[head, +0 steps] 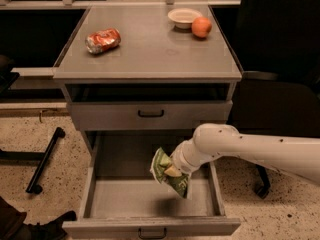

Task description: Place green jalapeno chip bag into middle drawer

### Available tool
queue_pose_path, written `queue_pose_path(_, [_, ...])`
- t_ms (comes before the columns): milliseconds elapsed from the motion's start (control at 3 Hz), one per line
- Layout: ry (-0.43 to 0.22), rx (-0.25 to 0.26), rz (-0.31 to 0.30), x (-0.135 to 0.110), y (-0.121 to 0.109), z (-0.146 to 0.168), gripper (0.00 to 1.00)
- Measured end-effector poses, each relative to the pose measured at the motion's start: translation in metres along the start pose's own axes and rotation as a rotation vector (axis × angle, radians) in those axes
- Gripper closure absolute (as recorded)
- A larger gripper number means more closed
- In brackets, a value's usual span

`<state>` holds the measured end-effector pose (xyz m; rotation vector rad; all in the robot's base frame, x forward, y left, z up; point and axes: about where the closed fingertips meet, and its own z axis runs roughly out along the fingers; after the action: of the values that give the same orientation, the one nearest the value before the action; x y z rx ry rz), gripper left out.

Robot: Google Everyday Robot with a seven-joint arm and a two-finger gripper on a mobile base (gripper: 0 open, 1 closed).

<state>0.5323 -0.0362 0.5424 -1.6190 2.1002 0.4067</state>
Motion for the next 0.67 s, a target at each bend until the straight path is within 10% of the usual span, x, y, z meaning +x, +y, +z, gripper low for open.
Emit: queue_pose_path(667, [0.035, 0.004, -0.014, 0.015, 0.000, 0.036, 1.00])
